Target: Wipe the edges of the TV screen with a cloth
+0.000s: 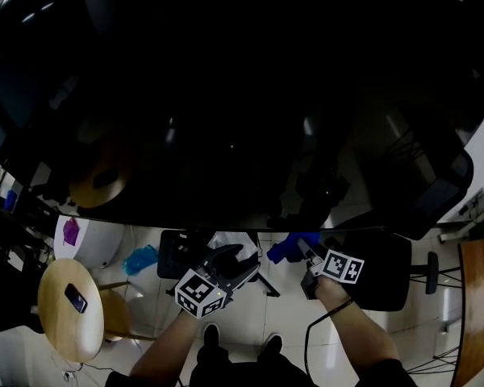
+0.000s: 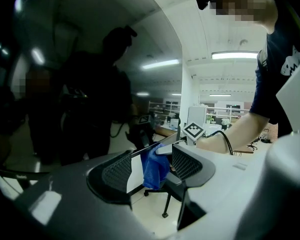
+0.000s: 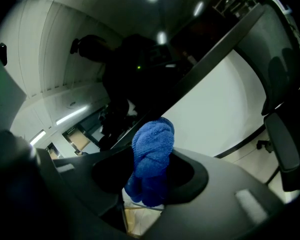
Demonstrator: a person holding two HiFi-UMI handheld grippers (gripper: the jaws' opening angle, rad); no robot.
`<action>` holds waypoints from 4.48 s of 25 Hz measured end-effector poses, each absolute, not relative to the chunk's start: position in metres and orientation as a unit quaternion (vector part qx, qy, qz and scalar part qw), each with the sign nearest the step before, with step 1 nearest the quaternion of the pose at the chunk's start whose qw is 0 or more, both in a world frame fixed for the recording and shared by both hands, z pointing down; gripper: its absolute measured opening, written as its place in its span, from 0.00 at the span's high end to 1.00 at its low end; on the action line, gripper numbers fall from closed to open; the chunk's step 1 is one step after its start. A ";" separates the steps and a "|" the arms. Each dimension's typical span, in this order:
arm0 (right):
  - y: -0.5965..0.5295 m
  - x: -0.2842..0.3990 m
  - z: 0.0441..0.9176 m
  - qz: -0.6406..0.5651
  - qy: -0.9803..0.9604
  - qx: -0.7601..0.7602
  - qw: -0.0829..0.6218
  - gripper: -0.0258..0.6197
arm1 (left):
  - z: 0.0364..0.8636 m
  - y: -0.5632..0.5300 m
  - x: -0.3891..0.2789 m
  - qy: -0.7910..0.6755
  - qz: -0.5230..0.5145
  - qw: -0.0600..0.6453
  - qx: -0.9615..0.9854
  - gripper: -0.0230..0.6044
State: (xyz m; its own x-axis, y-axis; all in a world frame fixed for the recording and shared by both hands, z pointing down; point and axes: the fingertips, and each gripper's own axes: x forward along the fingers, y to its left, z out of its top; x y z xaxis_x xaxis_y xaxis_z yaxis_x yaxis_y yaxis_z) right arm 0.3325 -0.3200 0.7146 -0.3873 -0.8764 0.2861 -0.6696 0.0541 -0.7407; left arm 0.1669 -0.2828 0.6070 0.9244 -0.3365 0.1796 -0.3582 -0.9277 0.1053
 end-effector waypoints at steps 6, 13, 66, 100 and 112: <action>-0.334 0.282 0.717 -0.422 0.702 -0.560 0.125 0.68 | 0.609 -0.300 0.114 -0.151 0.079 0.074 0.983 0.57; -0.352 0.212 0.717 -0.412 0.691 -0.580 0.127 0.68 | 0.608 -0.318 0.038 -0.121 0.085 0.067 0.987 0.57; -0.445 -0.130 0.721 -0.396 0.729 -0.553 0.073 0.68 | 0.637 -0.401 -0.298 -0.203 0.063 0.111 0.971 0.57; -0.536 -0.500 0.719 -0.423 0.820 -0.385 0.000 0.68 | 0.647 -0.464 -0.593 -0.379 0.053 0.102 0.918 0.57; -0.547 -0.585 0.712 -0.419 0.846 -0.330 -0.010 0.68 | 0.656 -0.473 -0.615 -0.371 0.114 0.065 0.919 0.51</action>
